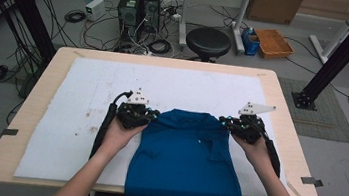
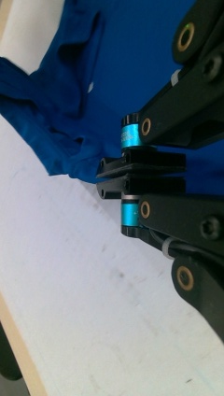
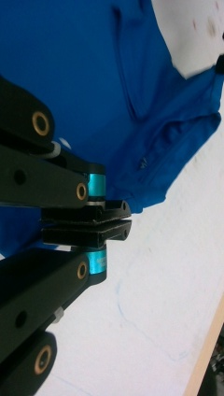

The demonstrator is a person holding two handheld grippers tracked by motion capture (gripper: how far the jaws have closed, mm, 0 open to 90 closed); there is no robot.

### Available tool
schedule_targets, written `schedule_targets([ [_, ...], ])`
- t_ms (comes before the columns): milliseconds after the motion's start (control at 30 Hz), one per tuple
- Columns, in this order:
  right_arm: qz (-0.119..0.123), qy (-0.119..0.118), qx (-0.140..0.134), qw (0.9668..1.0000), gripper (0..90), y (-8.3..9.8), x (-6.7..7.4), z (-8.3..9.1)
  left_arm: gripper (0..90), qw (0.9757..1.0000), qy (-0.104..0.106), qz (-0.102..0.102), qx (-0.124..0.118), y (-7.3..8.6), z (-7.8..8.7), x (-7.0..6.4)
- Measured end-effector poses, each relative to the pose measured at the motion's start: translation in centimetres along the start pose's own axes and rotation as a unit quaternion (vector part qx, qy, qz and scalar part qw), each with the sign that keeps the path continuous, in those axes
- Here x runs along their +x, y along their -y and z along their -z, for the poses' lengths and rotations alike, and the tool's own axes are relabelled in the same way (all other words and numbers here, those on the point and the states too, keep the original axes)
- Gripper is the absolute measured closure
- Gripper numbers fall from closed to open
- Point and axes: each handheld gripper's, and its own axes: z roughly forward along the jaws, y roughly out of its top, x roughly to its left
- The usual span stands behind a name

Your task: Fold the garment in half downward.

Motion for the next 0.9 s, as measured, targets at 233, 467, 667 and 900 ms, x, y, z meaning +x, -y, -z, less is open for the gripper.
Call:
schedule_targets([
  [233, 0.026, -0.003, -0.002, 0.9996, 89.2, 3.3, 3.7, 2.6, 87.8, 0.9992, 0.028, -0.029, 0.000, 1.8, 2.2, -3.6],
  [467, 0.037, -0.013, 0.008, 0.9992, 89.2, 5.5, 6.3, 4.7, 87.7, 0.9978, 0.048, -0.045, 0.013, 3.7, 3.2, -5.9],
  [667, 0.055, -0.024, 0.027, 0.9978, 89.2, 7.1, 8.2, 6.1, 87.7, 0.9949, 0.060, -0.072, 0.038, 5.2, 3.9, -8.0],
  [900, 0.075, -0.035, 0.052, 0.9952, 89.1, 8.6, 9.9, 6.8, 86.7, 0.9896, 0.084, -0.093, 0.071, 6.4, 4.1, -9.9],
])
